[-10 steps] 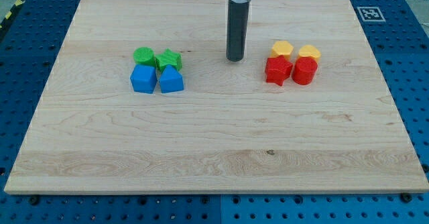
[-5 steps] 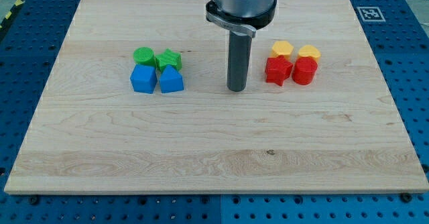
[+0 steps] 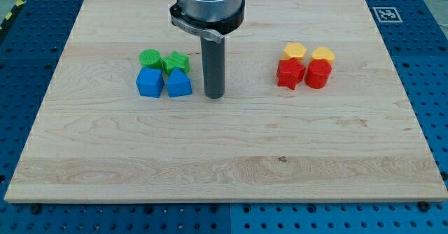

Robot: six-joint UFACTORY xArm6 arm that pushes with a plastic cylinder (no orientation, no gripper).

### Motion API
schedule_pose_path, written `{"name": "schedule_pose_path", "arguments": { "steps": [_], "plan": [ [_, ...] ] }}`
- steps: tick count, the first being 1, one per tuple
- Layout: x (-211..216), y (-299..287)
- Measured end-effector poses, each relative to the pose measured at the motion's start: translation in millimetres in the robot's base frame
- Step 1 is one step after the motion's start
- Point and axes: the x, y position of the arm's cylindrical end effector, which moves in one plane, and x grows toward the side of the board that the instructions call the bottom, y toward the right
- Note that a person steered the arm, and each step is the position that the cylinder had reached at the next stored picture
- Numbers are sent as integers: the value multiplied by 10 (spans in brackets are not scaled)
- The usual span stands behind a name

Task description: Push the blue triangle into the blue cube

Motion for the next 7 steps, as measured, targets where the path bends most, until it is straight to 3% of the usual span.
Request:
{"name": "schedule_pose_path", "arguments": {
  "steps": [7],
  "plan": [
    [24, -723]
  ]
}}
